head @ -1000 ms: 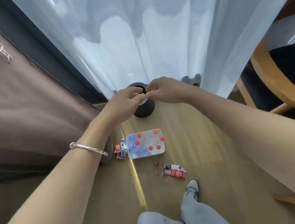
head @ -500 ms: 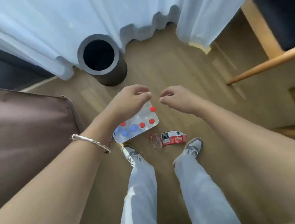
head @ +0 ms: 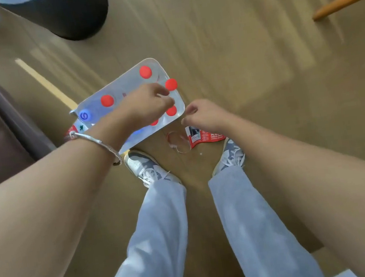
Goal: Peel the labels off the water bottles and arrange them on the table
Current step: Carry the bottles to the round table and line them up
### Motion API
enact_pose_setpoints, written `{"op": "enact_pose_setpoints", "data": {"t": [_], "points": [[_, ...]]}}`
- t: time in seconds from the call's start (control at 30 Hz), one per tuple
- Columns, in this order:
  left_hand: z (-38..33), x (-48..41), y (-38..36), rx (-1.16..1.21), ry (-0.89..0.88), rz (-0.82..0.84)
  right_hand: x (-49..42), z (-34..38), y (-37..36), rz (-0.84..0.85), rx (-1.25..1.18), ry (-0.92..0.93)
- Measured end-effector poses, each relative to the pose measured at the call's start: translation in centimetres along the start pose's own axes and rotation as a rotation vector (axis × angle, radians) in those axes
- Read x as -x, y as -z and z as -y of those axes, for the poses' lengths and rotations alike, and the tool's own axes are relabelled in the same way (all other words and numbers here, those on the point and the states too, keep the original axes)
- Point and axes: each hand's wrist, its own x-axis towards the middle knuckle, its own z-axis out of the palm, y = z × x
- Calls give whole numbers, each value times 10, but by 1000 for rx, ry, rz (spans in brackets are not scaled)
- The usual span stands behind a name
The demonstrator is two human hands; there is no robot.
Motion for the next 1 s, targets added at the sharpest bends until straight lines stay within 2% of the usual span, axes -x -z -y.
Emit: {"op": "enact_pose_setpoints", "data": {"t": [0.17,0.27,0.47,0.67,0.83,1.0], "points": [[16,-66,-20,-94,-1,-91,-60,-13,-16,5,33,63],[18,-95,-26,-168,-61,-139,-82,-10,-22,-15,81,122],[27,-133,-41,-333,-121,-64,-114,-9,-40,18,231,151],[27,-156,-46,-424,-152,-80,-125,-8,-35,40,347,169],[29,-160,-50,-392,-144,-180,-123,-12,-36,55,389,223],[32,-120,-38,-247,-88,-221,-90,-14,-36,41,343,214]]}}
